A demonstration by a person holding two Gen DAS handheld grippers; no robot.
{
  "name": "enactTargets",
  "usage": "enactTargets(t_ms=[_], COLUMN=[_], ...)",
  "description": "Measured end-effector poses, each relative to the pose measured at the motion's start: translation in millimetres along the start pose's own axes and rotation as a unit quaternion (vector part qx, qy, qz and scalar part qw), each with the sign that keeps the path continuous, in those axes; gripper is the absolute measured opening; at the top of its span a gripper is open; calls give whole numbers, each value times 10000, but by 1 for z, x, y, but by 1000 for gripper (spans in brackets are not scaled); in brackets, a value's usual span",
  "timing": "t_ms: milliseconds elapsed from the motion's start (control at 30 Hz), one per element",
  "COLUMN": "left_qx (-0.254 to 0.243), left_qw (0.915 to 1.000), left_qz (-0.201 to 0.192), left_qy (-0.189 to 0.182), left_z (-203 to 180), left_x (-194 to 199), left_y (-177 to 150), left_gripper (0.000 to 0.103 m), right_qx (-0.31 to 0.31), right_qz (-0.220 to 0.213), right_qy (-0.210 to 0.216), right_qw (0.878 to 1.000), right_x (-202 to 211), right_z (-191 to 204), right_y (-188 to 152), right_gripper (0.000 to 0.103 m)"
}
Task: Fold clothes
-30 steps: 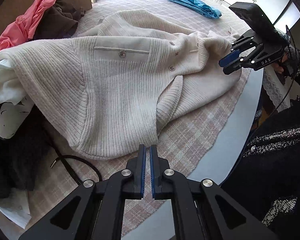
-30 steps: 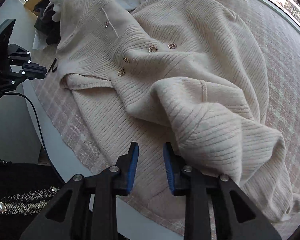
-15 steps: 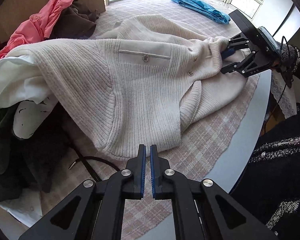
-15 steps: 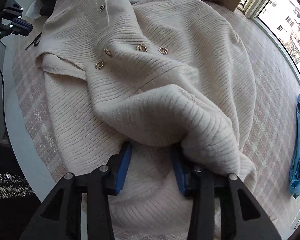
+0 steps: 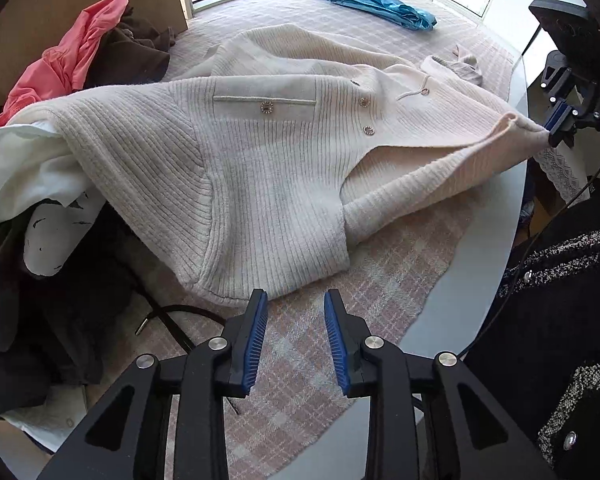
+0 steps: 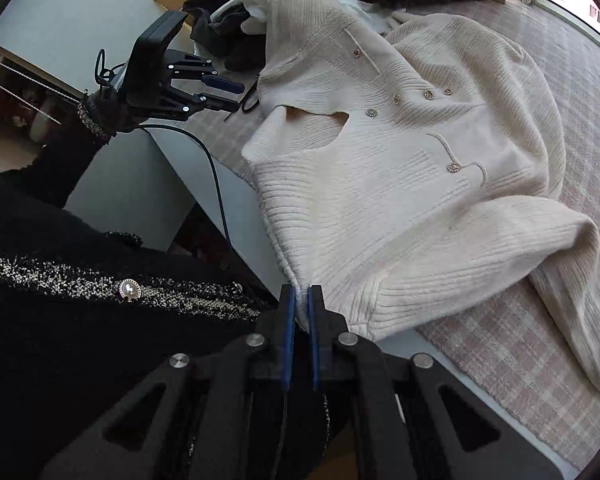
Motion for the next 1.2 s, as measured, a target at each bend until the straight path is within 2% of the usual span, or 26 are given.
enactTargets(t_ms=[100,200,300,400,467,567,667,733,767,800,867,900,967,1000,1100,1200], left_qx=[-189,-602,-1093,-1506,-1802,-2384,-2952,-3185,-3233,-3206,-3035,-2927,-2599,-2433,-1991,-1682], left_qw=[9998,9977,9919,9818,9753,9601,9427,9336,9333,9355,9445,9491,9603,9652,9763,9839], left_qz=[61,185,310,393,336,284,485,573,497,472,604,665,765,814,841,605], left_qy=[77,251,577,1088,1229,1436,1476,1541,1484,1407,1103,952,663,518,154,-94], left_z=[-3,-9,-16,-16,-17,-19,-21,-18,-15,-12,-4,1,11,16,28,35], left_x=[-5,-14,-23,-29,-30,-37,-50,-59,-58,-57,-59,-60,-59,-58,-49,-30], left_y=[-1,1,2,1,2,5,11,17,22,27,34,37,42,45,47,44], left_gripper=[30,30,30,30,30,30,30,35,40,40,41,39,27,10,8,8], right_qx=[-276,-552,-828,-937,-908,-865,-822,-793,-757,-705,-600,-547,-442,-389,-231,-73], right_qz=[-28,-57,-85,-89,-77,-59,-41,-29,-13,13,63,89,140,165,241,317], right_qy=[-245,-491,-735,-898,-957,-1045,-1133,-1191,-1219,-1245,-1297,-1324,-1376,-1401,-1479,-1556], right_qw=[9993,9973,9938,9915,9912,9907,9901,9897,9896,9897,9897,9897,9894,9892,9884,9873], right_x=[-5,-11,-16,-20,-22,-25,-28,-30,-32,-34,-38,-40,-44,-47,-53,-59], right_z=[-13,-27,-40,-42,-35,-25,-15,-9,-5,-3,3,6,12,15,24,32], right_y=[-6,-13,-19,-23,-23,-22,-22,-22,-22,-23,-24,-25,-26,-27,-28,-30], right_gripper=[7,10,17,28,29,29,29,29,29,30,33,36,39,40,40,40])
Point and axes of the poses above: each gripper's, at about its wrist camera, not at the fingertips, and x roughly against the way its jaws point, z to its left, y to its top, the point moved 7 cm from there along -x, roughly the way its jaws point, and after that the axes turned 15 degrees about z, right-handed, at the moved point
